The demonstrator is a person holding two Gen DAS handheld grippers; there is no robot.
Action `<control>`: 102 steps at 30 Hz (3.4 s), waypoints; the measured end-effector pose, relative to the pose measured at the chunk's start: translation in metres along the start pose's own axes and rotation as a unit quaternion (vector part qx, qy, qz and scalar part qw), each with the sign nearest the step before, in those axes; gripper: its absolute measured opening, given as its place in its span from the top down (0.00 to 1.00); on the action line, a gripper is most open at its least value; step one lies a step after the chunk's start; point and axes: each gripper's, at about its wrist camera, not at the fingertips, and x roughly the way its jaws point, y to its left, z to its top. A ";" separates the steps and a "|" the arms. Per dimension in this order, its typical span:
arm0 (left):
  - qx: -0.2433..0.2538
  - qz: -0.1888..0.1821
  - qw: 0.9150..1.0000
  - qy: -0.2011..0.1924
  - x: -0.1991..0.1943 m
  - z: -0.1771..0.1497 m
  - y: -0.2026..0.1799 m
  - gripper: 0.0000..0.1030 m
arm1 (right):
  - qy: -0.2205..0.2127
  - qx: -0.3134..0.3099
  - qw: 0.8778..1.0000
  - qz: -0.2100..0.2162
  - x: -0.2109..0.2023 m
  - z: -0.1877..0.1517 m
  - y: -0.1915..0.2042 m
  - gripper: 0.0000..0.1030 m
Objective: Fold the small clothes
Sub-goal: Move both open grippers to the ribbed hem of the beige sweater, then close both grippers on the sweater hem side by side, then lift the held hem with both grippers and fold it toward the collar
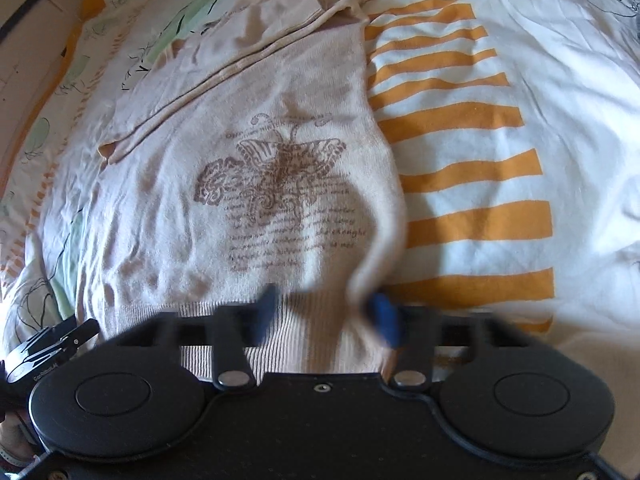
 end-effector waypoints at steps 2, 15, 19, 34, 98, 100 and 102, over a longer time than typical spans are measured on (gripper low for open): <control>-0.008 -0.010 1.000 0.003 0.000 0.002 0.000 0.73 | -0.002 0.003 1.000 0.009 -0.001 -0.001 -0.001 0.75; -0.103 -0.067 0.992 -0.014 -0.010 0.003 0.028 0.92 | -0.047 0.009 0.997 0.057 -0.026 -0.009 0.004 0.71; -0.098 -0.063 0.993 -0.004 -0.007 0.003 0.028 0.92 | -0.012 0.021 0.999 0.031 -0.020 -0.008 -0.001 0.77; -0.095 -0.055 0.994 0.006 0.007 0.002 0.023 0.78 | 0.017 -0.001 1.000 -0.022 -0.014 -0.002 -0.001 0.79; -0.214 -0.100 0.966 -0.108 0.062 0.205 0.086 0.95 | -0.276 0.128 0.937 0.171 -0.001 0.169 0.005 0.89; -0.213 -0.110 0.964 -0.119 0.055 0.209 0.085 0.94 | -0.304 0.122 0.929 0.171 -0.023 0.171 0.006 0.89; -0.213 -0.119 0.962 -0.125 0.056 0.219 0.085 0.94 | -0.315 0.118 0.925 0.175 -0.030 0.183 0.008 0.89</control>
